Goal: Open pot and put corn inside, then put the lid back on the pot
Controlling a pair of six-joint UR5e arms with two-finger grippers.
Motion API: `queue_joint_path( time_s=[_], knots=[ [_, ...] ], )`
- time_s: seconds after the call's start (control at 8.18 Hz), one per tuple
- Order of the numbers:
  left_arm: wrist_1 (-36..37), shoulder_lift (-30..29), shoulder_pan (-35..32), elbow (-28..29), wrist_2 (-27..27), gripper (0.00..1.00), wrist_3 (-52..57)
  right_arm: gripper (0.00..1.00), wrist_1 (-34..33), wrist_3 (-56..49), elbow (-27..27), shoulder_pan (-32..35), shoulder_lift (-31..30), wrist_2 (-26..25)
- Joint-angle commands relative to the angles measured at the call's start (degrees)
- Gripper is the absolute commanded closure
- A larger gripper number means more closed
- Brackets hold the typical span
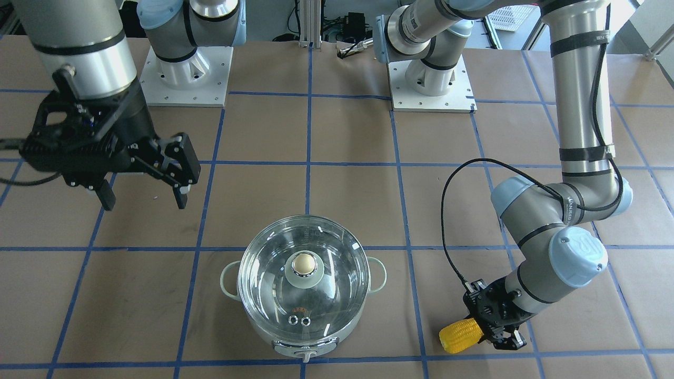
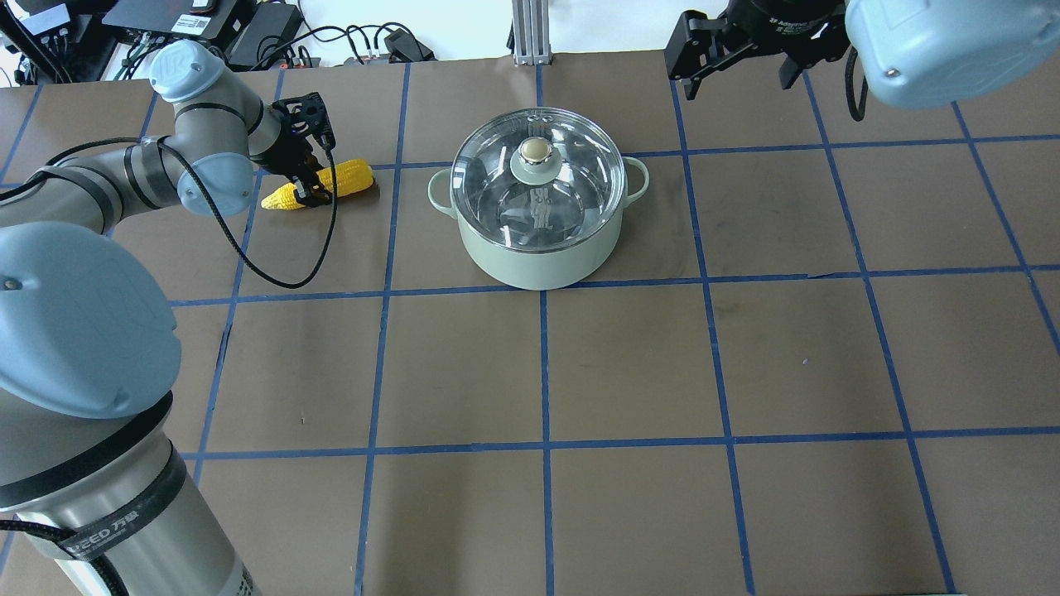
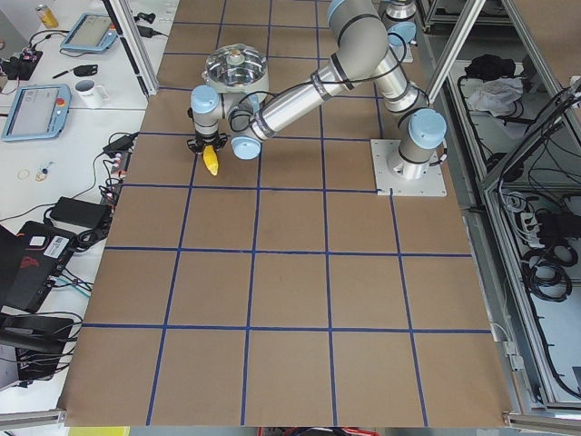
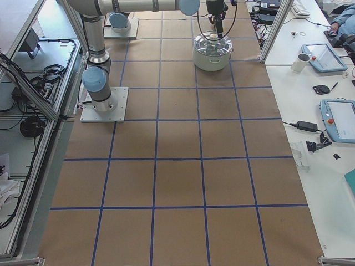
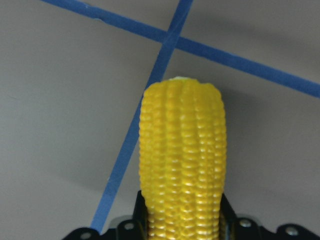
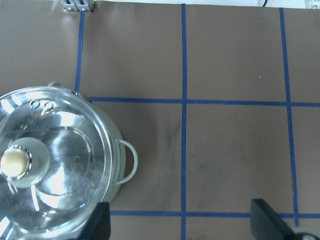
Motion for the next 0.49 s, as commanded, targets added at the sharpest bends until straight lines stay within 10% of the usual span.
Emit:
queue_joint_path(
  time_s=[0.0, 0.37],
  knots=[
    [-6.5, 6.7, -0.8, 0.1, 0.8, 1.0, -4.9, 0.0, -3.5, 7.1, -10.0, 3.0, 10.9, 0.5],
    [-14.4, 16.9, -1.1, -0.1, 4.0, 1.0, -5.7, 0.0, -6.7, 17.6, -9.8, 12.8, 15.4, -1.5]
  ],
)
